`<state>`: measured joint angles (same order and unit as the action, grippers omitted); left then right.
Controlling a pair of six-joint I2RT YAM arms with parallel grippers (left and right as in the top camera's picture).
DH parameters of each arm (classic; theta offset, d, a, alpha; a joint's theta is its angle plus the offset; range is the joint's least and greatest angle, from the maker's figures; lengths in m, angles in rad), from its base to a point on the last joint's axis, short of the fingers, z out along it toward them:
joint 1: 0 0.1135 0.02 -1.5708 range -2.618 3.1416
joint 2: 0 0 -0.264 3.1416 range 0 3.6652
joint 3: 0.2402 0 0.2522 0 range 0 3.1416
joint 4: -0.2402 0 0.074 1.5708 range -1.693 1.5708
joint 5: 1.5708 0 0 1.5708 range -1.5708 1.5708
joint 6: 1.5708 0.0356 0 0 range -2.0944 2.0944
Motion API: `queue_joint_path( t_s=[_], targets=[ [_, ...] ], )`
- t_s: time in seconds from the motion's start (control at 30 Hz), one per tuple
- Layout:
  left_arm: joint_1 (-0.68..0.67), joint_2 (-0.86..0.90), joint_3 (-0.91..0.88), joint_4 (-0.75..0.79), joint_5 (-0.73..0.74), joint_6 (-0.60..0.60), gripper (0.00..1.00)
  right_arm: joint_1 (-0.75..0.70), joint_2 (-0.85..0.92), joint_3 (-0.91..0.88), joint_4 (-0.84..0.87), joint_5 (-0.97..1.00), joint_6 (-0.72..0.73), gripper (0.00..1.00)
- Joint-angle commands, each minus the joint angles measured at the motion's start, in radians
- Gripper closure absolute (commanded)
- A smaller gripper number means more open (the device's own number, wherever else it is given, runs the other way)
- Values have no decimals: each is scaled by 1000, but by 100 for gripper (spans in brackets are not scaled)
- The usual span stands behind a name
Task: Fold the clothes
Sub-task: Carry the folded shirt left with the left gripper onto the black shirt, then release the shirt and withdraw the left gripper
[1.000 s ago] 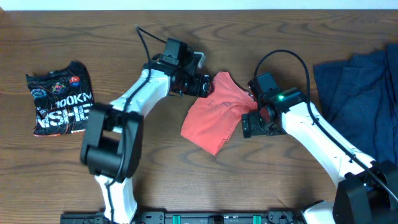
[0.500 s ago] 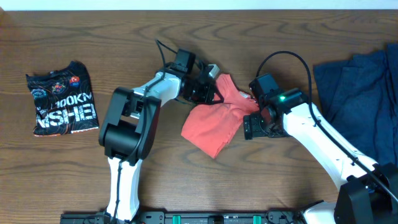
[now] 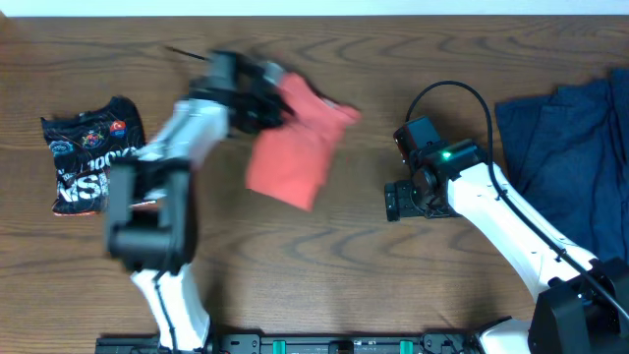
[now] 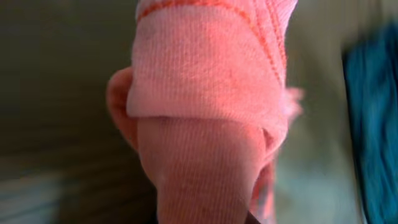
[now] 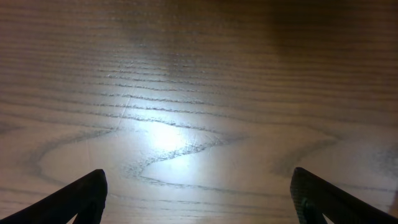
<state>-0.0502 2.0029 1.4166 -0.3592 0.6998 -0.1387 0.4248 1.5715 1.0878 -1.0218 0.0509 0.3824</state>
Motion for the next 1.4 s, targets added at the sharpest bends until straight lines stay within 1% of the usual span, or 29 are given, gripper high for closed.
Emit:
queue_joint_path(
  t_s=[0.0, 0.1, 0.27, 0.43, 0.57, 0.63, 0.73, 0.9, 1.0, 1.03, 1.07, 1.1, 1.2, 1.23, 1.27, 1.3, 1.37],
  targets=[
    [136, -144, 41, -41, -165, -24, 94, -9, -20, 13, 0, 28, 10, 7],
    [254, -198, 41, -55, -204, -23, 94, -13, -20, 13, 0, 27, 10, 7],
    [432, -219, 41, -56, -204, -20, 94, -21, -20, 13, 0, 28, 10, 7],
    [544, -219, 41, -60, -203, -21, 94, -21, -20, 13, 2, 29, 10, 7],
    [595, -219, 40, -73, -204, -20, 94, -31, -20, 13, 5, 28, 10, 7],
    [612, -219, 40, -73, -234, -20, 94, -37, -20, 13, 4, 28, 10, 7],
    [626, -218, 36, -74, -290, -20, 94, -40, -20, 13, 0, 28, 9, 7],
    [636, -209, 27, -74, -299, -20, 94, -40, -20, 13, 5, 28, 9, 7],
    [637, -204, 27, -74, -399, -20, 94, -40, -20, 13, 4, 28, 10, 7],
    [638, -204, 27, -74, -439, -20, 89, -40, -20, 13, 3, 27, 9, 7],
    [640, -204, 27, -74, -486, -20, 73, -40, -20, 13, 3, 28, 9, 7],
    [645, -204, 27, -73, -523, -20, 54, -40, -20, 13, 0, 28, 9, 7],
    [670, -204, 27, -68, -603, -40, 38, -40, -20, 13, -1, 28, 3, 7],
    [683, -204, 27, -66, -617, -62, 34, -40, -20, 13, -1, 28, 2, 6],
    [699, -204, 27, -64, -619, -93, 28, -40, -20, 13, -1, 28, 2, 6],
    [714, -204, 27, -63, -618, -126, 25, -40, -20, 13, -3, 28, 2, 6],
    [745, -204, 27, -63, -595, -175, 24, -40, -20, 13, -14, 28, 2, 6]
  ],
)
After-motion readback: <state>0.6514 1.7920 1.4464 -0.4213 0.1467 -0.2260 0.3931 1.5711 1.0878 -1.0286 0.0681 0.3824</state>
